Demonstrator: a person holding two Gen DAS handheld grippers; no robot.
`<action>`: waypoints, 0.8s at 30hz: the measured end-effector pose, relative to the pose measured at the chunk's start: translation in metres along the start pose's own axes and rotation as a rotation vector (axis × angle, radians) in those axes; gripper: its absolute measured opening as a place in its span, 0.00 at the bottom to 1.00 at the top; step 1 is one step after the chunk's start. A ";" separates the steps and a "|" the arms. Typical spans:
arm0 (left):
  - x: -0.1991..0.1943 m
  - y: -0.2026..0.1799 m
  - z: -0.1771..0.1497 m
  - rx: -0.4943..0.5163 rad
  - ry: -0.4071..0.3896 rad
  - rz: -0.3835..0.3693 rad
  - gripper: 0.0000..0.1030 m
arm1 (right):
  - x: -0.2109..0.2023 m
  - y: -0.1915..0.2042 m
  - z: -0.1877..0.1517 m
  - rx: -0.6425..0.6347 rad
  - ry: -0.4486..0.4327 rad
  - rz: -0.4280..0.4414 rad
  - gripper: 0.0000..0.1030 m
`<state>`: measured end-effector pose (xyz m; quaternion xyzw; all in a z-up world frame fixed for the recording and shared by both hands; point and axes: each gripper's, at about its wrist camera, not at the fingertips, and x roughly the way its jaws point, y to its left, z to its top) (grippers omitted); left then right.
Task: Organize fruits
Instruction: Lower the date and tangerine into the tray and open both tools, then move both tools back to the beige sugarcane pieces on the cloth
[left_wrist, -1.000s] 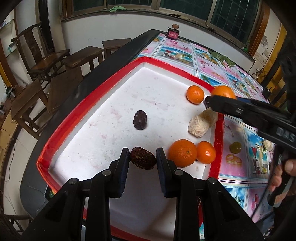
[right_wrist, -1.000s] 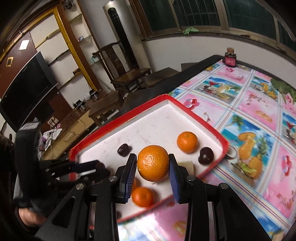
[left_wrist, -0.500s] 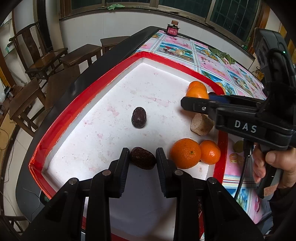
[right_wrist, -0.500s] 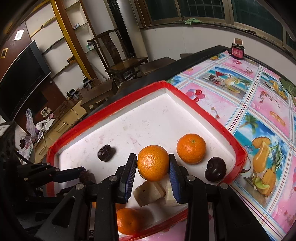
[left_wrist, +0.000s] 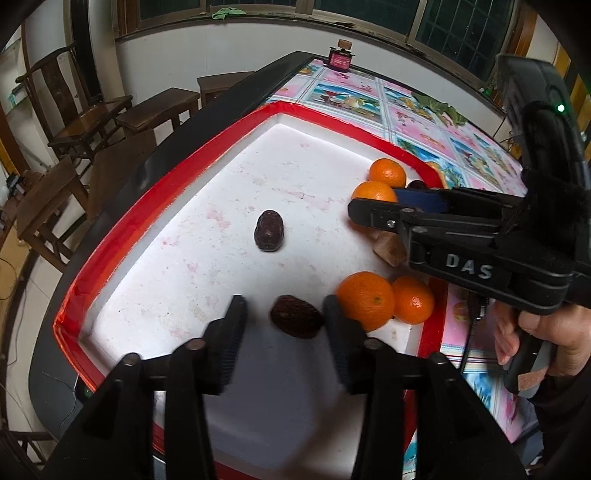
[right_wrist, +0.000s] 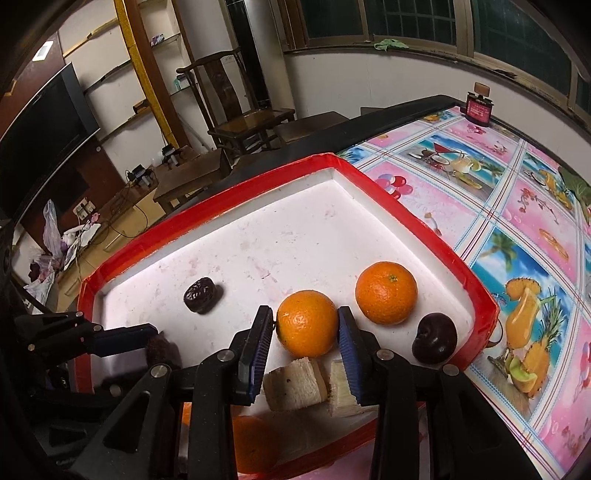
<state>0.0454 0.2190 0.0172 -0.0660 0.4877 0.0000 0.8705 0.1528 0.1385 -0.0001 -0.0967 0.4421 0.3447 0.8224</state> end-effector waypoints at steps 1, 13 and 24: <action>0.000 -0.001 -0.001 0.004 -0.001 0.014 0.48 | -0.002 0.000 0.000 0.003 -0.004 0.003 0.41; -0.018 0.006 -0.006 -0.040 -0.029 0.002 0.69 | -0.058 0.005 -0.015 0.041 -0.108 0.047 0.63; -0.037 -0.007 -0.008 -0.039 -0.061 -0.024 0.70 | -0.104 -0.007 -0.072 0.142 -0.093 0.061 0.78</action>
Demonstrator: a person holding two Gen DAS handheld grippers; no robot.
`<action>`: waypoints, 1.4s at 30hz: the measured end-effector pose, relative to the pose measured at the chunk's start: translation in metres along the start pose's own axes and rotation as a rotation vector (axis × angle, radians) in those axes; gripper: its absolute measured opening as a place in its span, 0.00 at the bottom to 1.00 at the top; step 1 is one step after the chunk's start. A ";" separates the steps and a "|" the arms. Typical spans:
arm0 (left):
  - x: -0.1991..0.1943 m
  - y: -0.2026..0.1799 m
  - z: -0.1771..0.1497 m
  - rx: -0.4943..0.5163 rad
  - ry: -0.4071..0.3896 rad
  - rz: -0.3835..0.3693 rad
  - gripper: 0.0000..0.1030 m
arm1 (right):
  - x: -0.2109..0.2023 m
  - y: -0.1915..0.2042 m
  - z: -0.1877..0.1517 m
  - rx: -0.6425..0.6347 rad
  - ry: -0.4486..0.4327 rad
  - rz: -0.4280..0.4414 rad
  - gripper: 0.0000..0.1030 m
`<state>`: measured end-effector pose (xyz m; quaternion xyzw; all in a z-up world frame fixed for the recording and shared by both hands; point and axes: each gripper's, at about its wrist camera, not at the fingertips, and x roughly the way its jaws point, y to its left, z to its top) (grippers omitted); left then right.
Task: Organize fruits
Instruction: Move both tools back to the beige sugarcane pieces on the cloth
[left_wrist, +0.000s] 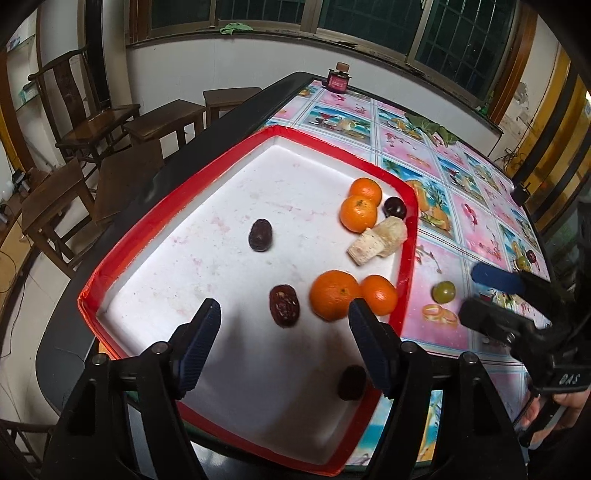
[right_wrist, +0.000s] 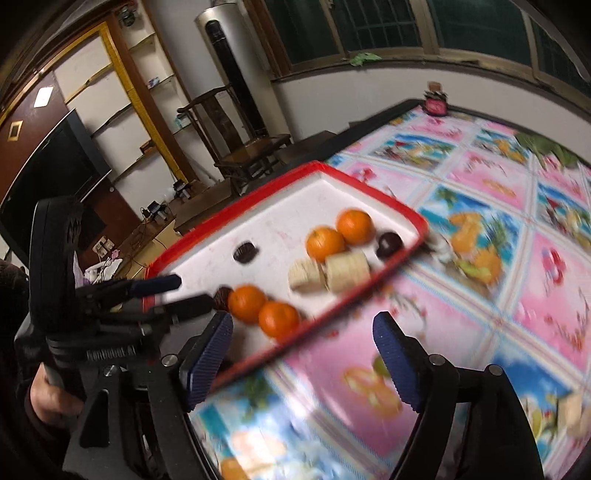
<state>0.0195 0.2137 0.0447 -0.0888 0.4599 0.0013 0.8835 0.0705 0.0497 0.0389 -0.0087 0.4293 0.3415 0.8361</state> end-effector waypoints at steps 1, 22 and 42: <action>-0.001 -0.002 0.000 0.001 0.002 -0.002 0.70 | -0.007 -0.003 -0.007 0.009 0.001 -0.008 0.78; -0.007 -0.118 -0.003 0.231 0.033 -0.115 0.73 | -0.118 -0.067 -0.073 0.138 -0.098 -0.130 0.82; 0.038 -0.268 -0.016 0.557 0.109 -0.269 0.72 | -0.162 -0.171 -0.105 0.263 0.005 -0.253 0.76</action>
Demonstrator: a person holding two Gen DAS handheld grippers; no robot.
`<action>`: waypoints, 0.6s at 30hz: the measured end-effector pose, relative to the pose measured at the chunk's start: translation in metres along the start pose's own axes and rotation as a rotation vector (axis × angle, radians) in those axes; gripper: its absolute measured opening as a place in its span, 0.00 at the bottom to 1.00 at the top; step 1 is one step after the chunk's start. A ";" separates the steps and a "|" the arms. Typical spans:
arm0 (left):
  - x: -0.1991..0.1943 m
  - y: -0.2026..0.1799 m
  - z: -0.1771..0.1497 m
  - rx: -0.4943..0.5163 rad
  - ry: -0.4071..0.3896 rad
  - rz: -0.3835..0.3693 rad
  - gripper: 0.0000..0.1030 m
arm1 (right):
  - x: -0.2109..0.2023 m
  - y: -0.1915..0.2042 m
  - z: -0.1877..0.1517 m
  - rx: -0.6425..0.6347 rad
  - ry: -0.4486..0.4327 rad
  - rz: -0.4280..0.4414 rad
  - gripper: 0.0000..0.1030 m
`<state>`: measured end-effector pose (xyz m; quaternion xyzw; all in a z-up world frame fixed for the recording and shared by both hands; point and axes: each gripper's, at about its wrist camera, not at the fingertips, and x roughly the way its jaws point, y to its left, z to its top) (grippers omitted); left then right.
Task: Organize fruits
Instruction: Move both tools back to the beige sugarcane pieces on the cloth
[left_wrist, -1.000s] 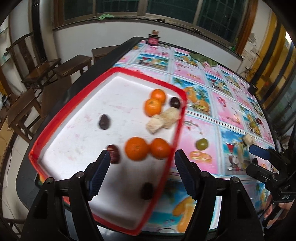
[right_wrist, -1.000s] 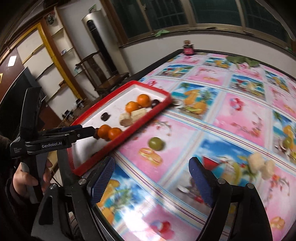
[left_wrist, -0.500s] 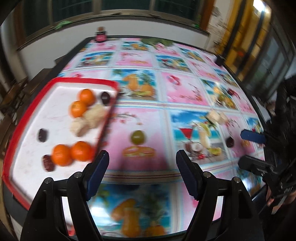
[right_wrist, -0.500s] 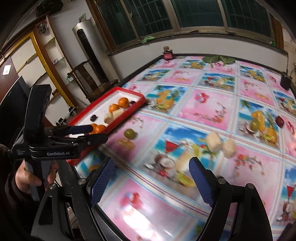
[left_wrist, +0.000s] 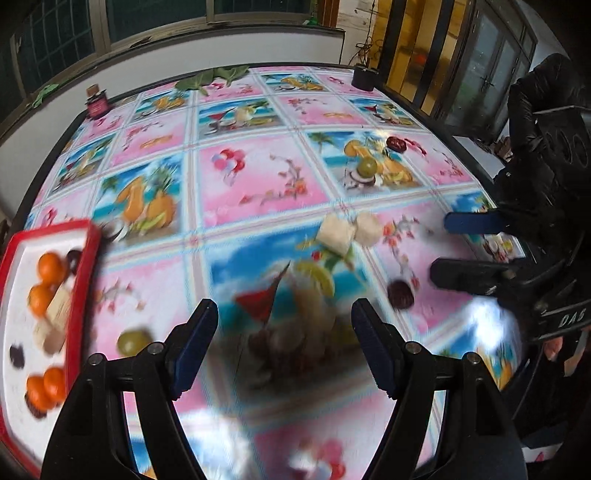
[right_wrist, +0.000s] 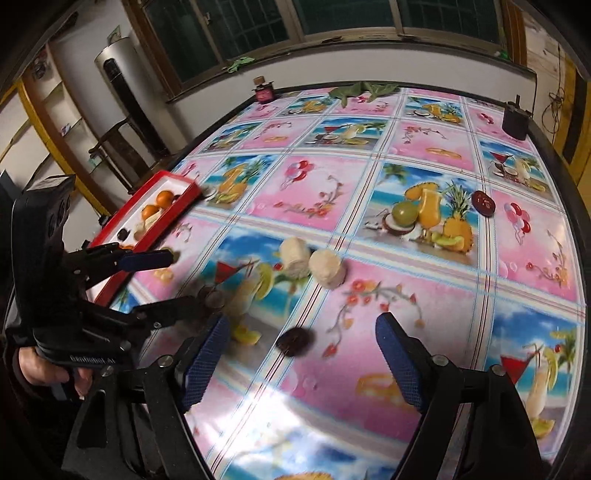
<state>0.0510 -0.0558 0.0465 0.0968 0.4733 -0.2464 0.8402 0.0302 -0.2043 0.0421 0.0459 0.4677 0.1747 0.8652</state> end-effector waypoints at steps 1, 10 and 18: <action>0.006 -0.001 0.004 0.002 0.006 -0.007 0.72 | 0.006 -0.002 0.005 -0.009 0.009 0.009 0.71; 0.032 -0.007 0.012 0.020 0.064 -0.028 0.72 | 0.062 -0.011 0.023 -0.050 0.087 -0.035 0.52; 0.046 -0.019 0.032 0.058 0.061 -0.041 0.72 | 0.066 -0.012 0.027 -0.090 0.085 -0.064 0.28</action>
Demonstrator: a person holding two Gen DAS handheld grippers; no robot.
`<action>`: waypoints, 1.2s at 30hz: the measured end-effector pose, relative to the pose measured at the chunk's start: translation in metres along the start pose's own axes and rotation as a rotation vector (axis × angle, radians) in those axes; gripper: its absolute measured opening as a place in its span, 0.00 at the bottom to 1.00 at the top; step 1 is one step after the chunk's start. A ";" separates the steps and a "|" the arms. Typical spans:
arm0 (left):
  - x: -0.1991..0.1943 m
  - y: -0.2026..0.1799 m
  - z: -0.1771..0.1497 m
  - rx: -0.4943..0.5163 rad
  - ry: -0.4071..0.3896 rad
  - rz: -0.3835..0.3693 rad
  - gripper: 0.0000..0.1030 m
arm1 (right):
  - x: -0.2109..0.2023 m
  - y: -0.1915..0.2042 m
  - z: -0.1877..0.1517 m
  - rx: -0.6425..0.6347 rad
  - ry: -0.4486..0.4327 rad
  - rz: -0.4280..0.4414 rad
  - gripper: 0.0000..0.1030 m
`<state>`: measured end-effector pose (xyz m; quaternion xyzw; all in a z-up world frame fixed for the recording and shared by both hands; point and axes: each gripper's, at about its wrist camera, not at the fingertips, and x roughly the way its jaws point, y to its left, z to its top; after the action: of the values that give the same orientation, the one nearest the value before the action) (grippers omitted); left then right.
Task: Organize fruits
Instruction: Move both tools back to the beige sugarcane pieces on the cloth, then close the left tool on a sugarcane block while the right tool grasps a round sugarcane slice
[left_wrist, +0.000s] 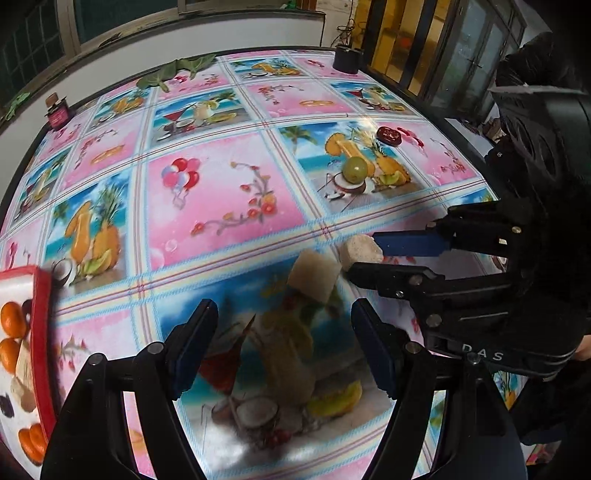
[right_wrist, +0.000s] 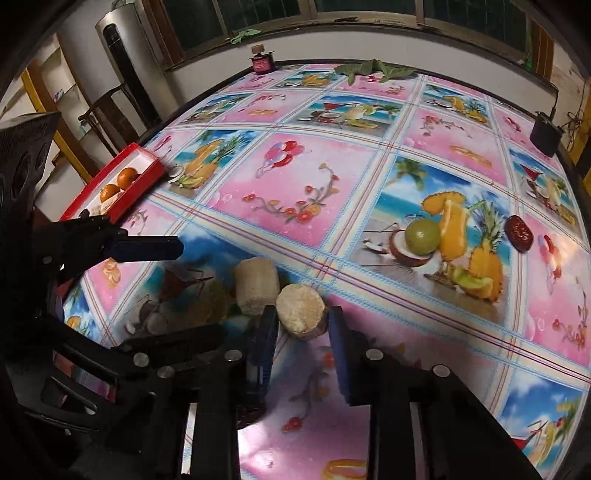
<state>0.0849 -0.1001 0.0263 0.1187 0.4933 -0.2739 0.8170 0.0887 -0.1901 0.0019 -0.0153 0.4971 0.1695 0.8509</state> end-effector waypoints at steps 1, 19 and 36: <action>0.002 -0.001 0.002 0.003 0.000 -0.002 0.72 | -0.001 -0.003 0.000 0.004 0.000 -0.003 0.28; 0.014 -0.001 0.001 0.011 0.021 0.028 0.28 | -0.013 -0.016 -0.001 0.061 -0.025 -0.024 0.27; -0.034 0.043 -0.069 -0.148 0.002 0.102 0.29 | -0.015 0.053 -0.001 0.058 -0.066 0.091 0.27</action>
<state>0.0453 -0.0216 0.0188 0.0831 0.5064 -0.1945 0.8359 0.0649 -0.1445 0.0211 0.0377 0.4735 0.1938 0.8584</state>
